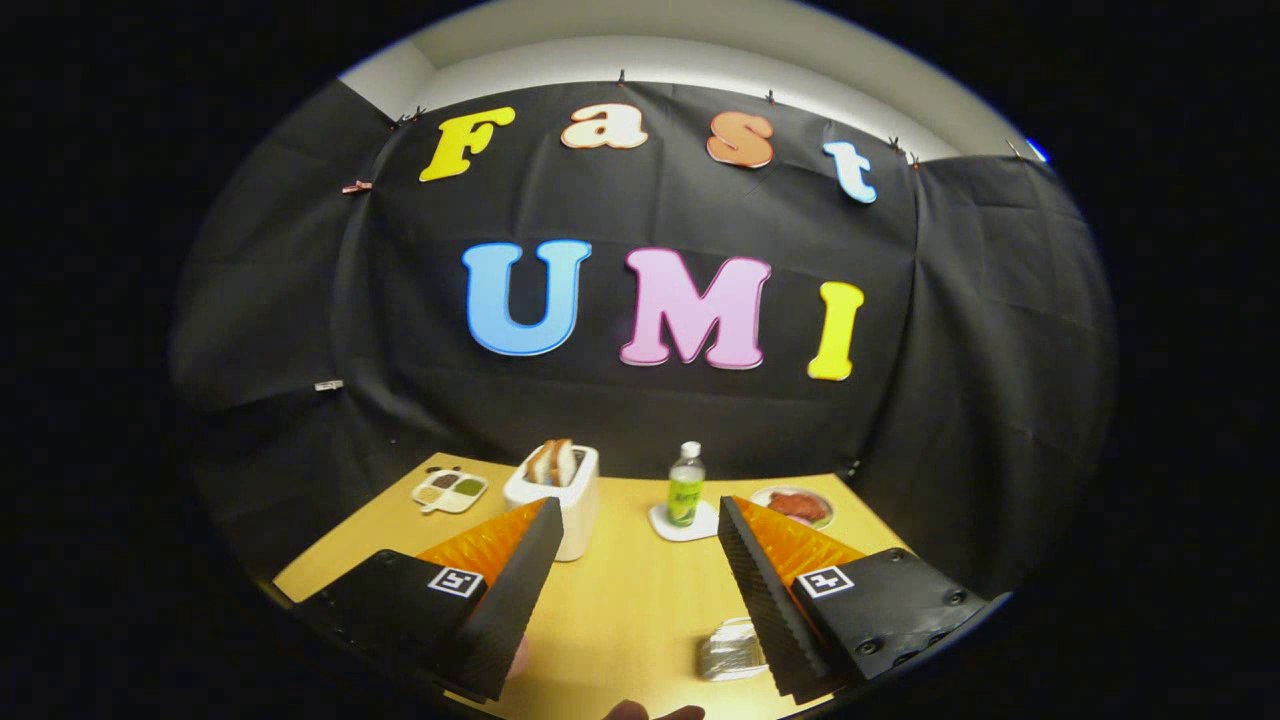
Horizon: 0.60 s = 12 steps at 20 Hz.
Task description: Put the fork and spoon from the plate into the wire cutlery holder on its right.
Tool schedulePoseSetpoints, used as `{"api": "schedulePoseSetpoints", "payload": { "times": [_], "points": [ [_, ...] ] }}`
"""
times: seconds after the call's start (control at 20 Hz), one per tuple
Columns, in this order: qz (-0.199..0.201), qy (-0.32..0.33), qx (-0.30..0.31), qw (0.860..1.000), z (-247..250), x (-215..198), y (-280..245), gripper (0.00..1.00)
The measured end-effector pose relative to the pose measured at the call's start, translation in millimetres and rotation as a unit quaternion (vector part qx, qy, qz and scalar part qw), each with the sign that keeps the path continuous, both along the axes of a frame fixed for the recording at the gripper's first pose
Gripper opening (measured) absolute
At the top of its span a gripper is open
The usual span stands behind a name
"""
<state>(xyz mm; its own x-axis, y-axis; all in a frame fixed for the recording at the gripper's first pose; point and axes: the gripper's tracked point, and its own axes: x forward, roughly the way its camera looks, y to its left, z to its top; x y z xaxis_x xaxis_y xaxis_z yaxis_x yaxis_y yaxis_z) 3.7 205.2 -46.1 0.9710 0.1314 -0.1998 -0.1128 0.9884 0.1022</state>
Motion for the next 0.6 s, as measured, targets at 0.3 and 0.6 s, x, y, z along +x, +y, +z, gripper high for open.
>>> {"api": "schedulePoseSetpoints", "payload": {
  "times": [0.3,0.6],
  "points": [
    [-0.002,0.138,-0.050,0.989,-79,-28,94,0.97],
    [0.005,0.286,-0.088,0.954,-171,-68,134,0.90]
  ]
}}
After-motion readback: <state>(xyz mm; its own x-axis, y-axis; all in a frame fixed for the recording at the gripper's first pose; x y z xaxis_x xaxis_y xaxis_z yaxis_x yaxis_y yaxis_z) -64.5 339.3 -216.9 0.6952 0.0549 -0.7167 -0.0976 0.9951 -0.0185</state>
